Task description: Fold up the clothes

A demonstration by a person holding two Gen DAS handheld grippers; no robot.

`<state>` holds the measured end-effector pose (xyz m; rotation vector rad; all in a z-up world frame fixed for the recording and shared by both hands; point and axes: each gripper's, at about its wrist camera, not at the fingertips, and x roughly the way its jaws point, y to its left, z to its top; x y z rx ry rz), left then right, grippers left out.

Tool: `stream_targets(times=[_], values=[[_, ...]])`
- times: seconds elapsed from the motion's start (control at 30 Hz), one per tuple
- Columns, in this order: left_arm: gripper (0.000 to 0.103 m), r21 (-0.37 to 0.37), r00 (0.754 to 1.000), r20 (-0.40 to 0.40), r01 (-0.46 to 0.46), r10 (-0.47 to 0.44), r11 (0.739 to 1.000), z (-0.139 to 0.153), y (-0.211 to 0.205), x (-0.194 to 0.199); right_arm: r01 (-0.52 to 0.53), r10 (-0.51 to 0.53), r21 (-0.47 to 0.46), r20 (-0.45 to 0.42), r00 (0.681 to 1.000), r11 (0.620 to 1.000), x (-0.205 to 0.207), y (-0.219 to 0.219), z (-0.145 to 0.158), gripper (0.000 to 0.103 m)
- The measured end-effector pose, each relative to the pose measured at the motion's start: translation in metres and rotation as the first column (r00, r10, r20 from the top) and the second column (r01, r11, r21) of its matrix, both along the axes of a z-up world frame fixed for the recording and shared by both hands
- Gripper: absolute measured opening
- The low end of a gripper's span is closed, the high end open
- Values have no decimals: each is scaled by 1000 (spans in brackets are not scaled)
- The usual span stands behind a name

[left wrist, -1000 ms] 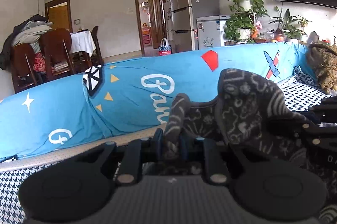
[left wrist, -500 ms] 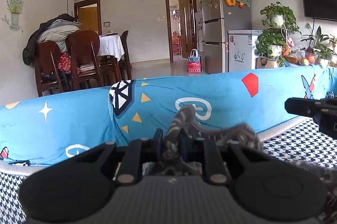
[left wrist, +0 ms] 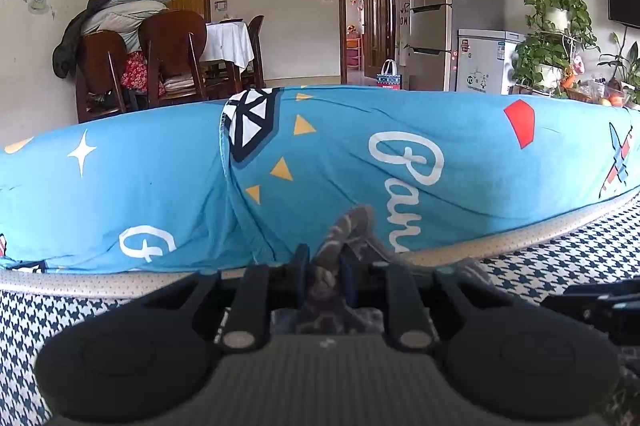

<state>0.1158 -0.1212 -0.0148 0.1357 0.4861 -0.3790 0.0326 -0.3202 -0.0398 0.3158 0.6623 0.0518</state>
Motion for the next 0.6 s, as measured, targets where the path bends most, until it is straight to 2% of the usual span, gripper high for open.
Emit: stream_targets(times=[0.03, 0.1, 0.4, 0.47, 0.53, 0.57, 0.6], values=[[17, 4, 1000, -1, 0, 0, 1000, 0, 0, -1, -13, 13, 10, -16, 1000, 1000, 2, 2, -4, 55], [17, 9, 1000, -5, 0, 0, 1000, -2, -1, -1, -30, 30, -10, -39, 999, 1000, 6, 9, -11, 60], [17, 26, 1000, -28, 0, 1, 1000, -14, -1, 1, -81, 63, -167, -107, 992, 983, 25, 37, -43, 64], [17, 29, 999, -33, 0, 1, 1000, -16, -1, 2, -72, 52, -198, -102, 993, 978, 27, 40, -43, 47], [17, 28, 999, -33, -3, 4, 1000, -17, -2, 3, -57, 40, -210, -87, 995, 976, 28, 39, -42, 17], [17, 27, 999, -32, -4, 5, 1000, -18, -2, 3, -59, 44, -194, -78, 996, 979, 28, 37, -41, 12], [17, 27, 1000, -26, -7, 7, 1000, -18, -3, 3, -58, 46, -185, -67, 997, 981, 28, 35, -39, 11]])
